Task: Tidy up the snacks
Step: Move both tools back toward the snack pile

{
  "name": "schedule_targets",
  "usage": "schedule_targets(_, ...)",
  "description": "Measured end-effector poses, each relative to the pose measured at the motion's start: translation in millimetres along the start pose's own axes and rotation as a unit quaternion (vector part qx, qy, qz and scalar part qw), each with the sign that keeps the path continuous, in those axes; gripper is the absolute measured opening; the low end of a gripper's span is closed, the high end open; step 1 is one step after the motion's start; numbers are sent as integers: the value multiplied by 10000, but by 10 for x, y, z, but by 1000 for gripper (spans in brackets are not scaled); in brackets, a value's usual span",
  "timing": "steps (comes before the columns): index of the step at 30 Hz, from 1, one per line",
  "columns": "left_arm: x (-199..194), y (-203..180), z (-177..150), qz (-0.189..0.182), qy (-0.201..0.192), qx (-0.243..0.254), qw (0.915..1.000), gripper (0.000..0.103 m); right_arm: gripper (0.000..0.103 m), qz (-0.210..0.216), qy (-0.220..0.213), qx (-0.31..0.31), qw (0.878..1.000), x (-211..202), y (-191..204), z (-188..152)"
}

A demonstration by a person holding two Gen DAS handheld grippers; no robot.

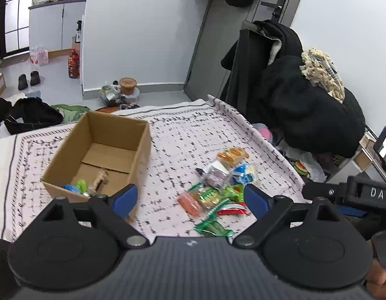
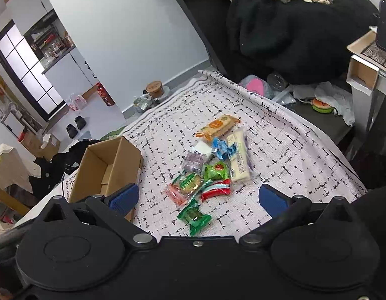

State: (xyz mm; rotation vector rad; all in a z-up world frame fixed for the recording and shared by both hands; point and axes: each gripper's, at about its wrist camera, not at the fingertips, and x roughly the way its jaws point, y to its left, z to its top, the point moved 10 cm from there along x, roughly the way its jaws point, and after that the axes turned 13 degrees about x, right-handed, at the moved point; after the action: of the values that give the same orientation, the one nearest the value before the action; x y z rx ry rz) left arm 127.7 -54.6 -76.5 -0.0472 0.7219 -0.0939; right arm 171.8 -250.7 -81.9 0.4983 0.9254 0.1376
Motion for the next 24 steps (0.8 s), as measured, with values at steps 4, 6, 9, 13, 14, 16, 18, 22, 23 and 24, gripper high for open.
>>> schedule_targets(4, 59, -90, -44, -24, 88, -114, 9999, 91, 103, 10, 143, 114, 9998, 34, -49, -4)
schedule_targets(6, 98, -146, -67, -80, 137, -141, 9998, 91, 103, -14, 155, 114, 9998, 56, -62, 4)
schedule_targets(9, 158, -211, -91, -78, 155, -136, 9998, 91, 103, -102, 166, 221, 9996, 104, -122, 24)
schedule_targets(13, 277, -264, -131, -101, 222, -253, 9994, 90, 103, -181, 138, 317, 9992, 168, -194, 62)
schedule_targets(14, 311, -273, -143, -100, 244, -271, 9993, 90, 102, -152, 133, 319, 9993, 180, -196, 76)
schedule_targets(16, 374, -293, -158, -119, 290, -293, 9991, 90, 101, -150, 157, 343, 9992, 217, -205, 95)
schedule_targets(18, 448, -323, -179, -152, 353, -314, 9988, 89, 101, -176, 200, 372, 9990, 259, -228, 103)
schedule_targets(22, 594, -354, -210, -177, 463, -453, 9977, 88, 101, -249, 329, 436, 9982, 356, -284, 111)
schedule_targets(23, 628, -365, -215, -174, 484, -463, 9976, 88, 101, -309, 365, 450, 9978, 387, -308, 117)
schedule_targets(24, 671, -381, -223, -172, 512, -460, 9975, 88, 101, -355, 395, 452, 9976, 410, -324, 120)
